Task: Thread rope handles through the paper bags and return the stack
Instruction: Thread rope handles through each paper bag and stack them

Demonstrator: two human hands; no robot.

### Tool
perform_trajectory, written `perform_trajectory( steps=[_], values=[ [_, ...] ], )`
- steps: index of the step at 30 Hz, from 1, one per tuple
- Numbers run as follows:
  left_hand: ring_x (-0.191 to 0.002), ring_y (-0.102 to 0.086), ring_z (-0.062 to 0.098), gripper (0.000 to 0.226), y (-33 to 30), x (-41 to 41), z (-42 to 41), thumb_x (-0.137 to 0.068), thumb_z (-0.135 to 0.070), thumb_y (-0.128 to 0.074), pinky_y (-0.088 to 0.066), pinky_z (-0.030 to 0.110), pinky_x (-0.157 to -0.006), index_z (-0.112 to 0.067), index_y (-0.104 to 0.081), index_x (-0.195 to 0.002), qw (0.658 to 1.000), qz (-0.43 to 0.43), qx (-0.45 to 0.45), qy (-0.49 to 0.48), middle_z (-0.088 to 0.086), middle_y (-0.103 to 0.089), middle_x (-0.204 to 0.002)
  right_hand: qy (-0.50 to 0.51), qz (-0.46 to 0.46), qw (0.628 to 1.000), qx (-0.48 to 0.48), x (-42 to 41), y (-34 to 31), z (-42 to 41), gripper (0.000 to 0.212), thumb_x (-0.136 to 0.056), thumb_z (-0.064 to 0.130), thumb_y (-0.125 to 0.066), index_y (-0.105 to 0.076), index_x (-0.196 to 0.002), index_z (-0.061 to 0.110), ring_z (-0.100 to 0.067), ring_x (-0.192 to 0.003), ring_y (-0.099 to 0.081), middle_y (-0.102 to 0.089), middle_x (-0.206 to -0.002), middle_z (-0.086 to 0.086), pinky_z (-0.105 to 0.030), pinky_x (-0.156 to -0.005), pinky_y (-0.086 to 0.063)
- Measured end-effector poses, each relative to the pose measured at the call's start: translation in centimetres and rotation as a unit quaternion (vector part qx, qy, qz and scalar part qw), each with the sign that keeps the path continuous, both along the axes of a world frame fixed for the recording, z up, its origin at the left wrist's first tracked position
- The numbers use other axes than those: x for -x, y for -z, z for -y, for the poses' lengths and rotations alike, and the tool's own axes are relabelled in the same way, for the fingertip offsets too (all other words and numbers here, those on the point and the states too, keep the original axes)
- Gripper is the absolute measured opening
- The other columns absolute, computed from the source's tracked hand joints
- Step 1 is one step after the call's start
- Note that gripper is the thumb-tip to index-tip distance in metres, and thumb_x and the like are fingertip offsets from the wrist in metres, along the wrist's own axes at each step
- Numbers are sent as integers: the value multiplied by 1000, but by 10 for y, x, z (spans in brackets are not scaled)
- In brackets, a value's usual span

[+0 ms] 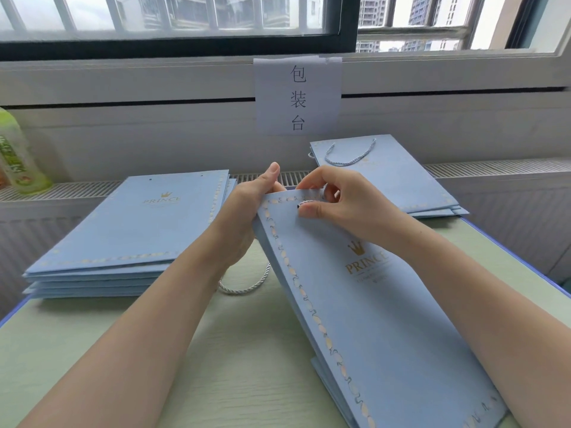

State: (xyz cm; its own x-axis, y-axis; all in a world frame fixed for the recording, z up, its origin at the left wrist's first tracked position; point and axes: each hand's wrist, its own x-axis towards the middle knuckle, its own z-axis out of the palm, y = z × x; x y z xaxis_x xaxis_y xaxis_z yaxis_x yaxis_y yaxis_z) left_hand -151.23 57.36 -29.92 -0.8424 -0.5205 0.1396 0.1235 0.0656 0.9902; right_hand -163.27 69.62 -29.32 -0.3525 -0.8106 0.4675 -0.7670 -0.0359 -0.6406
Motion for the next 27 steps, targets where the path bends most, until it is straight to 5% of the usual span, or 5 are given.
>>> perform_trajectory(
  steps=[6, 19, 24, 27],
  values=[
    [-52, -50, 22, 45, 4, 4, -2, -99, -32, -43, -40, 28, -55, -4, -56, -65, 997, -23, 26, -63, 10, -55, -58, -12, -4, 1000, -3, 5, 4, 2, 18, -84, 21, -69, -60, -100, 24, -8, -65, -43, -56, -88, 17, -10, -62, -39],
    [-44, -50, 15, 43, 1, 2, -3, -98, -30, -44, -39, 22, -48, -9, -54, -63, 996, -3, 76, -42, 1, -55, -51, -13, 36, 999, 15, -3, 3, 3, 17, -82, 15, -71, -63, -97, 16, 2, -52, -43, -52, -72, 11, -8, -55, -34],
    [-60, -45, 25, 43, 1, 4, -2, -98, -28, -46, -34, 28, -56, 11, -58, -83, 992, -33, 69, -96, 19, -49, -72, 26, -40, 998, 33, 9, 4, 2, 15, -82, 19, -72, -59, -89, 20, 1, -69, -52, -50, -87, 13, -9, -66, -40],
    [-54, -40, 19, 36, -2, 2, 2, -99, -21, -44, -31, 27, -51, 5, -54, -77, 989, -40, 94, -111, 10, -44, -63, 54, -156, 986, -10, 19, 8, -1, 9, -88, 19, -65, -56, -88, 18, -7, -78, -56, -45, -99, 6, -16, -70, -42]
  ],
)
